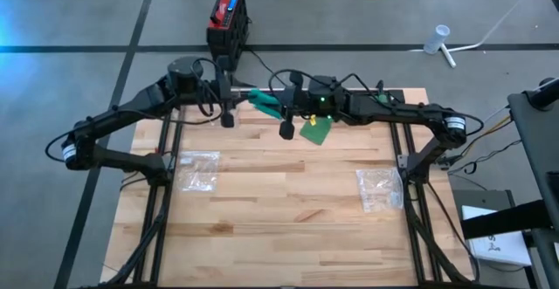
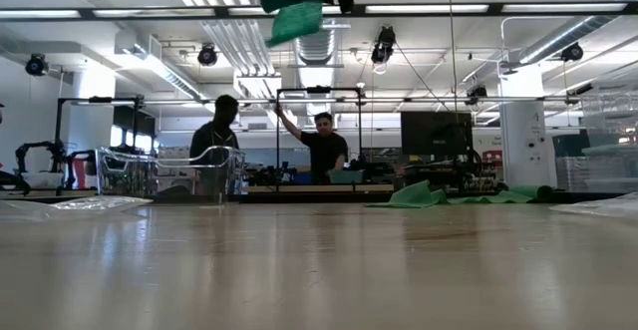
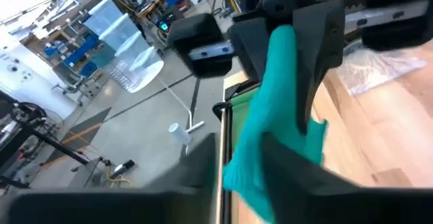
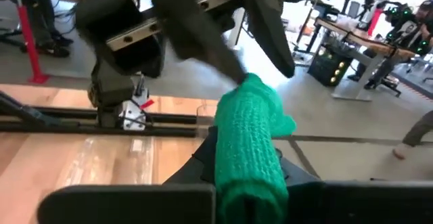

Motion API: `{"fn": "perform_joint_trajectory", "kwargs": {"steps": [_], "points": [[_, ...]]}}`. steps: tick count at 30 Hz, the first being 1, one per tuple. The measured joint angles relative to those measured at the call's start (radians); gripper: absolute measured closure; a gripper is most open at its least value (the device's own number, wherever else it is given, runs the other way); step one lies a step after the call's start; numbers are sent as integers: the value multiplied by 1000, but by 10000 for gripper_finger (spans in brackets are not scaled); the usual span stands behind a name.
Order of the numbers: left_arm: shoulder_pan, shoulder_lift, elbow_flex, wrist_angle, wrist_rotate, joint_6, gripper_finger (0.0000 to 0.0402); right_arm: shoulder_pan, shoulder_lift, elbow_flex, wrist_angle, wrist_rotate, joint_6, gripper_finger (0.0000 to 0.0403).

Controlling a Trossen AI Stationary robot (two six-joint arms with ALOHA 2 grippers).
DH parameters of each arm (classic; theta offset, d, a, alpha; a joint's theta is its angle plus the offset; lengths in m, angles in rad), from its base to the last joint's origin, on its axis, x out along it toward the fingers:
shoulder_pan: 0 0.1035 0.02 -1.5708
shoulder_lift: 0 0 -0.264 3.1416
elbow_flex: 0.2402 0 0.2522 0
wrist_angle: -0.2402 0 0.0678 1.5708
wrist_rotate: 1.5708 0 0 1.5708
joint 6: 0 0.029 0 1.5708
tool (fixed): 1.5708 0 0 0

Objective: Roll bandage
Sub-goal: Roll the blue bandage

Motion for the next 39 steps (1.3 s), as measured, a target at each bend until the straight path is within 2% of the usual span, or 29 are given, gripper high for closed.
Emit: {"fn": "perform_joint_trajectory", "kwargs": {"steps": [2,3,7,10,13,16,18,23,32,39], "points": [[22,0,0,-9,-28,4,378,11,-12,0,-34,-22,-20,385],[37,0,0,-12,-40,1,388,20,-18,-1,-38,-28,-29,385],[68,-3,0,-21,-61,-6,377,38,-45,-1,-50,-31,-36,385],[69,-12,0,-26,-32,-12,388,35,-57,-1,-60,-10,-36,385],[70,-32,0,-27,100,-47,399,37,-63,-1,-73,-13,-43,385],[66,-42,0,-26,279,-73,389,32,-64,0,-92,-10,-55,385],[59,-42,0,-32,346,-76,379,31,-64,-1,-92,-3,-67,385],[26,-12,0,-31,346,-80,356,32,-64,-1,-88,2,-75,385],[12,10,0,-30,344,-91,340,28,-64,-1,-111,19,-62,385],[10,20,0,-24,345,-91,354,28,-64,-1,-107,19,-72,385]]}}
